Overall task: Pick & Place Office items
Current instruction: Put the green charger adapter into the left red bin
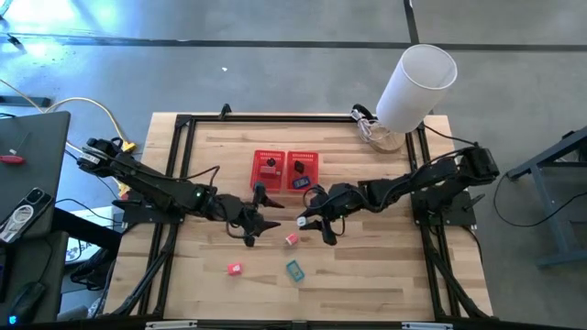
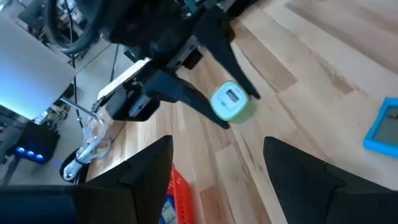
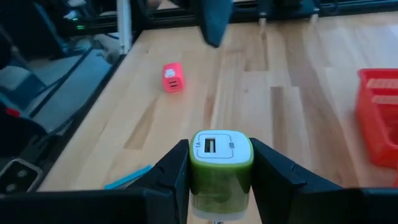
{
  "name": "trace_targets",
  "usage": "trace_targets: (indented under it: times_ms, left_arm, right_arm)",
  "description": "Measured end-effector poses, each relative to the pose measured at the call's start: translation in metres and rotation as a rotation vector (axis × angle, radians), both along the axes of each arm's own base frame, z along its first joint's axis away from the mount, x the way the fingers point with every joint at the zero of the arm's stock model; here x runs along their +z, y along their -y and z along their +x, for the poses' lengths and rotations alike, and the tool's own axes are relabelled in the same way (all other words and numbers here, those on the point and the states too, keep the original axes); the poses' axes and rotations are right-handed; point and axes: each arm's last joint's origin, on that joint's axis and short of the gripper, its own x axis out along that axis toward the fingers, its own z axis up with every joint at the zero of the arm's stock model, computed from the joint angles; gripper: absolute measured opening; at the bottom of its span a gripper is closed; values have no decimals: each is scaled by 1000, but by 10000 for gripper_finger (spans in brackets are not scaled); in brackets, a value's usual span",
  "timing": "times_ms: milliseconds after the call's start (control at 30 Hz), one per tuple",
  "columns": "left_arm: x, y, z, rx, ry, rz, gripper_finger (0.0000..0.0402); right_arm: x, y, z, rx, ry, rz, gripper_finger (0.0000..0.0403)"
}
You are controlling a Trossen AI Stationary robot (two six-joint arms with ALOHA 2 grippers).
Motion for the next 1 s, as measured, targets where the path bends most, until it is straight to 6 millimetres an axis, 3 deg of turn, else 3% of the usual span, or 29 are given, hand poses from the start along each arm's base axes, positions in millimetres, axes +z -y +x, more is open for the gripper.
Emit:
trace_targets:
  times_ms: [133, 333, 767, 1000]
  left_arm:
    - [3, 0, 1, 6, 29, -29, 241]
    - [3, 1, 1, -59, 24, 92, 241]
    - [-32, 8, 34, -152, 23, 266, 241]
    - [-32, 15, 39, -163, 94, 258, 241]
  right_arm:
    - [2, 0, 1, 36, 19, 20, 117]
    - [2, 0, 1, 34, 19, 22, 117]
    - [8, -3, 2, 79, 57, 107, 117]
    - [8, -2, 3, 58, 65, 103, 117]
